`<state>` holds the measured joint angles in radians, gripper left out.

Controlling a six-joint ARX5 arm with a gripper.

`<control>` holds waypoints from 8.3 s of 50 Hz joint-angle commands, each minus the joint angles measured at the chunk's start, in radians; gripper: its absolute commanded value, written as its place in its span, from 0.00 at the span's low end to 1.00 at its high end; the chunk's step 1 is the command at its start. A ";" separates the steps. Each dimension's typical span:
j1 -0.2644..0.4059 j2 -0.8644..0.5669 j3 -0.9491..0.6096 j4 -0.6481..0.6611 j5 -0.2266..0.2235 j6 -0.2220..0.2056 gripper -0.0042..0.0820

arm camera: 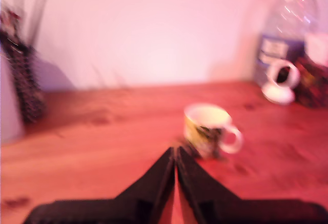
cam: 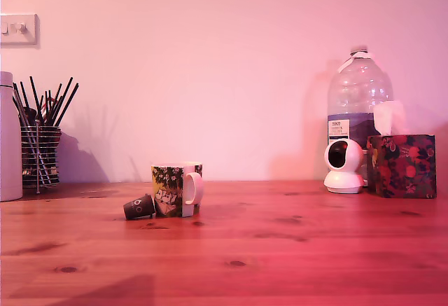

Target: Pick up the coffee capsules from the table one by one and drop them inside the nearest coffee cup

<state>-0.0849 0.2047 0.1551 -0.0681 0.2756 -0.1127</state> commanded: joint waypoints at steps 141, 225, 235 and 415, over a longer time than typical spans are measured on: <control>0.004 1.579 0.622 0.522 0.436 0.487 0.63; -0.072 1.883 0.973 0.177 0.402 0.593 0.59; -0.072 1.883 0.973 0.162 0.365 0.593 0.52; -0.225 1.812 1.341 -0.315 0.115 0.551 0.26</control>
<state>-0.3092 2.0113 1.4849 -0.3809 0.3908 0.4278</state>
